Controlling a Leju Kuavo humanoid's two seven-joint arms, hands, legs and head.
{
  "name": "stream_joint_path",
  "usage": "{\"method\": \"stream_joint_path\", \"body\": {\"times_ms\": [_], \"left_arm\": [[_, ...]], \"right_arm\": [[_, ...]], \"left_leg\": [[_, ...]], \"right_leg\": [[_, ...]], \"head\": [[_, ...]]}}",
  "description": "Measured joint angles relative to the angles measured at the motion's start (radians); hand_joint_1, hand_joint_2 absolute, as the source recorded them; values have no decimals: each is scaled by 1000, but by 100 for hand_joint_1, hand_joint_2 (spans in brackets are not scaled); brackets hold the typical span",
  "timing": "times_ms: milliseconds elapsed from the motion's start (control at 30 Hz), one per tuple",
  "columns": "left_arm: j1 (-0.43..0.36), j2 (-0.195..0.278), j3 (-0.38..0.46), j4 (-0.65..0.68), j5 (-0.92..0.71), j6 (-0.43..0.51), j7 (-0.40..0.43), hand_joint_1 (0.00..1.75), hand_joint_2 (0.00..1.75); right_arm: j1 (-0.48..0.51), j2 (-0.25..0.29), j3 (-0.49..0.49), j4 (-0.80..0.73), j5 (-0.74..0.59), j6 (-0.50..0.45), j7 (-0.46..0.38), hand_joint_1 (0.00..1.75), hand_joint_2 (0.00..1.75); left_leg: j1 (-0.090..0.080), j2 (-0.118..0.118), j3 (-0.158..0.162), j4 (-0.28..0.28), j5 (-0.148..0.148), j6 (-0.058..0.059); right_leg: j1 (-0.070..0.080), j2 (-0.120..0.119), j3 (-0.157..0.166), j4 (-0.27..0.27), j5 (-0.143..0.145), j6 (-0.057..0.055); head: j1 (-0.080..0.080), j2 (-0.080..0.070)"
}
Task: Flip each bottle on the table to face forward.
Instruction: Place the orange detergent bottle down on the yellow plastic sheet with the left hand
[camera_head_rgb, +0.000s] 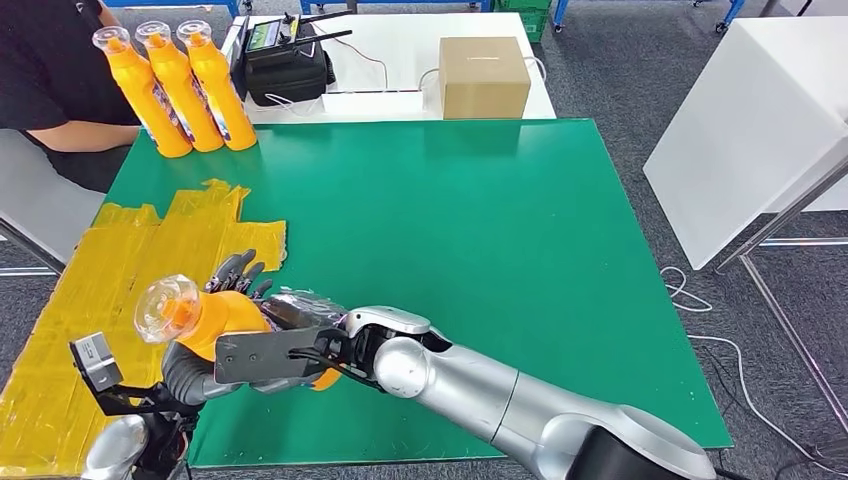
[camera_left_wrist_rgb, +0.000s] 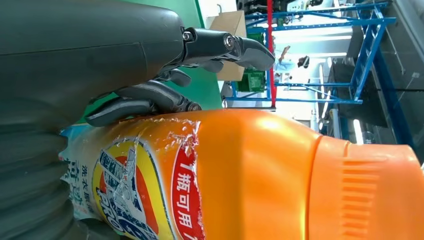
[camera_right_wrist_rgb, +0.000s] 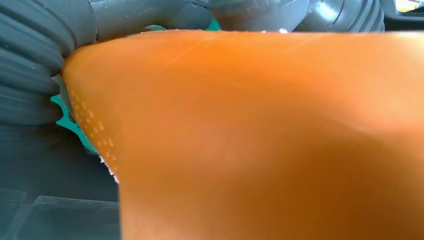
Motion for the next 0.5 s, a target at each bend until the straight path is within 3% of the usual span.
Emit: {"method": "stream_joint_path", "body": {"times_ms": [300,433,500], "left_arm": [[2,12,-9,4,-6,-2,1,5,175],[-8,12,-15,9,-22,0,23,175,175],[-17,13,-21,17,-31,4,32,175,175]], "right_arm": [[-2,0,7,9,-2,7,-7,175,175],[-7,0,10,9,-10,8,14,175,175],[-13,0,13,9,-15,8,29,175,175]], "left_leg": [[0,0,0,0,0,0],[0,0,0,0,0,0],[0,0,0,0,0,0]], "right_leg": [[0,0,0,0,0,0],[0,0,0,0,0,0],[0,0,0,0,0,0]], "head": [[0,0],[0,0],[0,0]]}}
